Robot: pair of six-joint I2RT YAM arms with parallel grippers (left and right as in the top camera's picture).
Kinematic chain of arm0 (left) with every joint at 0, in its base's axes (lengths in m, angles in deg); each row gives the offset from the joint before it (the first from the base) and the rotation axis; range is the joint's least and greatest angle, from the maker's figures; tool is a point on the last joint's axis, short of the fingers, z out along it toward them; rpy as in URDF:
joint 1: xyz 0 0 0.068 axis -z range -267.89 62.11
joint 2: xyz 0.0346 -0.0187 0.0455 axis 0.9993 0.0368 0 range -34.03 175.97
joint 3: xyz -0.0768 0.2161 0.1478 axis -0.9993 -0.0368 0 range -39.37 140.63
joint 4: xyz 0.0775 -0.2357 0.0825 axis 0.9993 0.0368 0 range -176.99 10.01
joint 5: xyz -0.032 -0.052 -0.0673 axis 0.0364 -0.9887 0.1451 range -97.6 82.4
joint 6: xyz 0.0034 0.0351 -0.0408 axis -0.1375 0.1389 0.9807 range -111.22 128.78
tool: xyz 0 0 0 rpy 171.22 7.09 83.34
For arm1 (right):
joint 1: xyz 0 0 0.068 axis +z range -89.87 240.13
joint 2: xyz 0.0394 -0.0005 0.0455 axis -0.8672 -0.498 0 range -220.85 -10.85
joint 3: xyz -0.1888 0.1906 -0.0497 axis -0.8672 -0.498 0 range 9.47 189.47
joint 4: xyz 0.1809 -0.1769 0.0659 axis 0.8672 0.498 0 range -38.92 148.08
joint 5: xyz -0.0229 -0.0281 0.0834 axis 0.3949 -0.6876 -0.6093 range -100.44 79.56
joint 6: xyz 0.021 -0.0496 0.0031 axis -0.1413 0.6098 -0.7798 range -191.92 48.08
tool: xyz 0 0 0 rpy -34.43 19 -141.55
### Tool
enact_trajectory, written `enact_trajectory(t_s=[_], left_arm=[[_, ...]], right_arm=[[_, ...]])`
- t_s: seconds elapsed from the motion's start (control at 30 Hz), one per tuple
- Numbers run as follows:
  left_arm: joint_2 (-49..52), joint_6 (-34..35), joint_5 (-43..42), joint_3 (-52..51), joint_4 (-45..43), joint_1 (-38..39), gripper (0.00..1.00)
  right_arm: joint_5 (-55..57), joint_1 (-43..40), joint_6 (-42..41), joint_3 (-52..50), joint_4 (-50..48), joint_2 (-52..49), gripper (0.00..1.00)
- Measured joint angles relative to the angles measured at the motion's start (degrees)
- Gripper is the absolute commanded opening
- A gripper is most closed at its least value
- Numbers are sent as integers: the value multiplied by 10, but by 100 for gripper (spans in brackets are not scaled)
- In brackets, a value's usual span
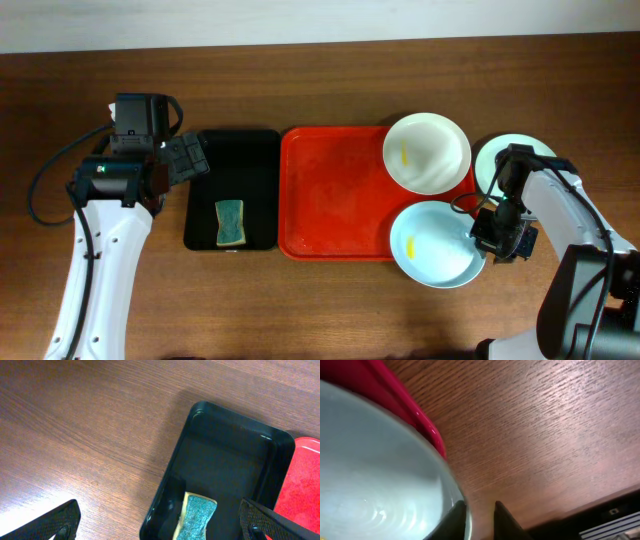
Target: Clean dirty plates on tray and stack at the side
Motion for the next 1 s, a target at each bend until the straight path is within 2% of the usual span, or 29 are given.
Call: enact_trajectory(t_s=[0.1,0.5,0.63,0.67,0.73,0.77,0.83,0.87,0.9,1.0], left_arm=[[0,0,0,0,0,0,99],[0,0,0,0,0,0,99],[0,0,0,0,0,0,99],[0,0,0,0,0,0,99],[0,0,0,0,0,0,99],[0,0,0,0,0,0,99],[0,0,0,0,0,0,99],[0,0,0,0,0,0,99],[0,0,0,0,0,0,99],[0,0,0,0,0,0,99]], right_arm=[[-4,0,0,0,0,0,4],[-94,4,14,0,2,0,4],[-136,30,35,0,2,0,8],[-145,41,39,0,2,0,13],[-154,61,45,0,-1,0,45],[-159,70,44,0,-1,0,65],[-163,91,45,0,-4,0,78],[-165,99,48,0,-8,0,92],[-166,103,49,0,-13,0,98],[-171,101,50,0,-24,0,98]])
